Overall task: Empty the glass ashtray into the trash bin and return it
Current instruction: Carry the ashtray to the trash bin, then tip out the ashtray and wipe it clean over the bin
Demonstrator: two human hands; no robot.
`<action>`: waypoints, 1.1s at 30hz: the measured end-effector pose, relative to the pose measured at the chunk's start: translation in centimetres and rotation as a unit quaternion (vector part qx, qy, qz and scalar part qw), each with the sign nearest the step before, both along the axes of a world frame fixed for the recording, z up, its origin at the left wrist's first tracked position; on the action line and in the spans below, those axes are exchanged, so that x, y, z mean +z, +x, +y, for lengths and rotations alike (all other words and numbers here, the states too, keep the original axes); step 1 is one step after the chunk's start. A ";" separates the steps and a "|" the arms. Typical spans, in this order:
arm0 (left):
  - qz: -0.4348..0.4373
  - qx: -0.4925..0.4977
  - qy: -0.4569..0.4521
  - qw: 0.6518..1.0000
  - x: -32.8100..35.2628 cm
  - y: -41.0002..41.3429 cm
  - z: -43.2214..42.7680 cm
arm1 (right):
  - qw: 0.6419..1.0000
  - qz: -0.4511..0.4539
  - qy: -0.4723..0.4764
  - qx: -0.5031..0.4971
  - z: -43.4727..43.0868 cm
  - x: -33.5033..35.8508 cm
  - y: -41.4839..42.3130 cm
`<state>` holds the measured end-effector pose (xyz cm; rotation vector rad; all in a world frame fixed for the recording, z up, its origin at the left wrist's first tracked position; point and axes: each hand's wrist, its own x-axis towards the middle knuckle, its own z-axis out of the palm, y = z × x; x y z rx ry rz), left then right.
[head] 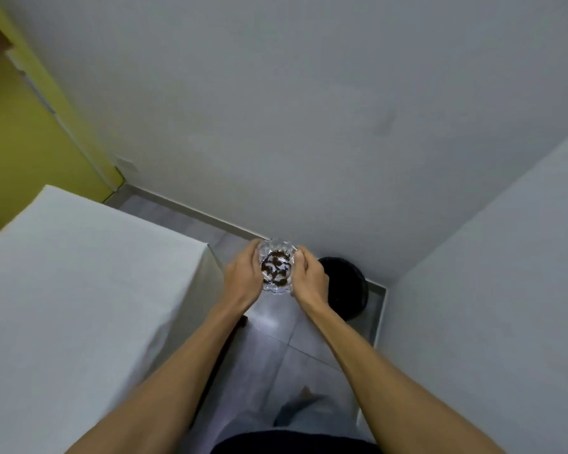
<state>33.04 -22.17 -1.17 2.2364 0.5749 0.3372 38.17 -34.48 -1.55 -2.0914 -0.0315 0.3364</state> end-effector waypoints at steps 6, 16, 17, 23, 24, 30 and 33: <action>0.056 -0.063 -0.020 0.996 -3.6 5.6 -5.1 | 0.999 0.023 -0.006 -0.048 -6.2 -1.7 4.0; 0.030 -0.158 -0.044 0.986 -7.3 10.9 -8.7 | 0.987 0.031 -0.019 -0.159 -9.7 -6.4 7.6; 0.023 -0.159 -0.045 0.986 -8.3 11.3 -8.8 | 0.986 0.029 -0.021 -0.163 -9.7 -7.6 7.8; 0.013 -0.175 -0.052 0.983 -17.3 14.3 -9.2 | 0.979 0.034 -0.022 -0.197 -10.0 -17.2 10.3; 0.014 -0.184 -0.054 0.981 -19.0 14.8 -9.4 | 0.979 0.034 -0.017 -0.202 -10.1 -19.2 10.6; 0.030 -0.219 -0.047 0.974 -31.6 17.3 -10.1 | 0.973 0.021 -0.013 -0.230 -10.8 -31.8 12.0; 0.039 -0.217 -0.060 0.974 -37.9 17.8 -10.2 | 0.973 0.017 -0.023 -0.229 -10.9 -37.5 12.7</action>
